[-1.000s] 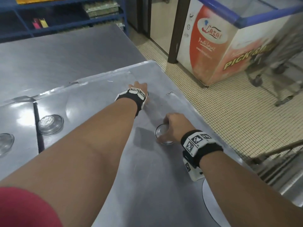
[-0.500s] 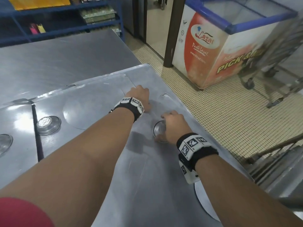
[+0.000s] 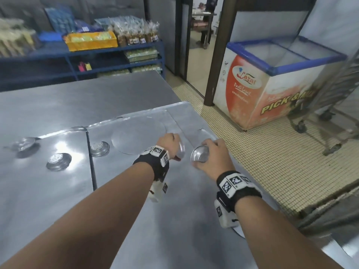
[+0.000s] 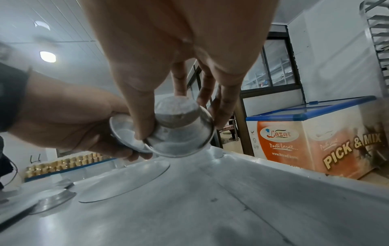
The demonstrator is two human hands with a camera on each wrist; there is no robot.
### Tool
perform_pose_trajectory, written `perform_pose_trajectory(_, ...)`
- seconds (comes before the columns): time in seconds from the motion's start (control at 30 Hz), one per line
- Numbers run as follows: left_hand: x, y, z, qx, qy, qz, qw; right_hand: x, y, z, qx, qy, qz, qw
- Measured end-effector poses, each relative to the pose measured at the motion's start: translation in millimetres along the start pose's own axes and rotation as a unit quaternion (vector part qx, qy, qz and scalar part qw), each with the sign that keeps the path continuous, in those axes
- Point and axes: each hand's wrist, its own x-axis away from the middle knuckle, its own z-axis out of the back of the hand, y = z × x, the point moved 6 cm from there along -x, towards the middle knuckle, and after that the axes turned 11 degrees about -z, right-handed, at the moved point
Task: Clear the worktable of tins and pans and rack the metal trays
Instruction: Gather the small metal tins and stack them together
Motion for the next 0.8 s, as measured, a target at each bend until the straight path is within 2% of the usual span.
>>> perform_pose_trajectory(0.03,15,0,2,0.024,-0.015,0.003,1.000,9,-4,3,-0.011,0.004,0.007,1.000)
perform_pose_trajectory(0.1,39,-6,2,0.008,-0.070,0.002,0.998,27,-14,8,-0.041,0.008,0.023,0.999)
perform_pose_trajectory(0.17,66,-22,1,-0.010,-0.113,0.045,0.993,45,-26,12,-0.073,0.007,0.038,0.997)
perform_pose_trajectory(0.2,78,-24,5,-0.009,-0.122,0.037,0.992,54,-32,12,-0.088,0.006,0.046,0.995)
perform_pose_trajectory(0.23,95,-23,12,0.011,-0.113,0.036,0.993,64,-38,12,-0.106,0.007,0.055,0.993)
perform_pose_trajectory(0.3,119,-24,27,0.094,-0.017,0.013,0.995,82,-53,10,-0.146,0.010,0.076,0.986)
perform_pose_trajectory(0.33,131,-29,35,0.133,0.032,0.041,0.990,91,-61,9,-0.162,0.012,0.087,0.983)
perform_pose_trajectory(0.4,157,-43,44,0.159,0.047,0.075,0.983,108,-78,4,-0.192,0.017,0.113,0.975)
perform_pose_trajectory(0.5,190,-63,59,0.272,0.073,0.098,0.954,132,-103,-7,-0.244,0.018,0.159,0.957)
perform_pose_trajectory(0.57,209,-76,74,0.272,0.122,0.102,0.949,147,-119,-18,-0.276,0.010,0.184,0.943)
perform_pose_trajectory(0.6,221,-78,81,0.298,0.145,0.111,0.937,155,-126,-24,-0.290,-0.001,0.193,0.937)
perform_pose_trajectory(0.7,248,-90,101,0.391,0.156,0.129,0.898,177,-148,-44,-0.333,-0.036,0.214,0.918)
perform_pose_trajectory(0.8,273,-100,122,0.476,0.182,0.160,0.845,200,-169,-66,-0.352,-0.054,0.228,0.906)
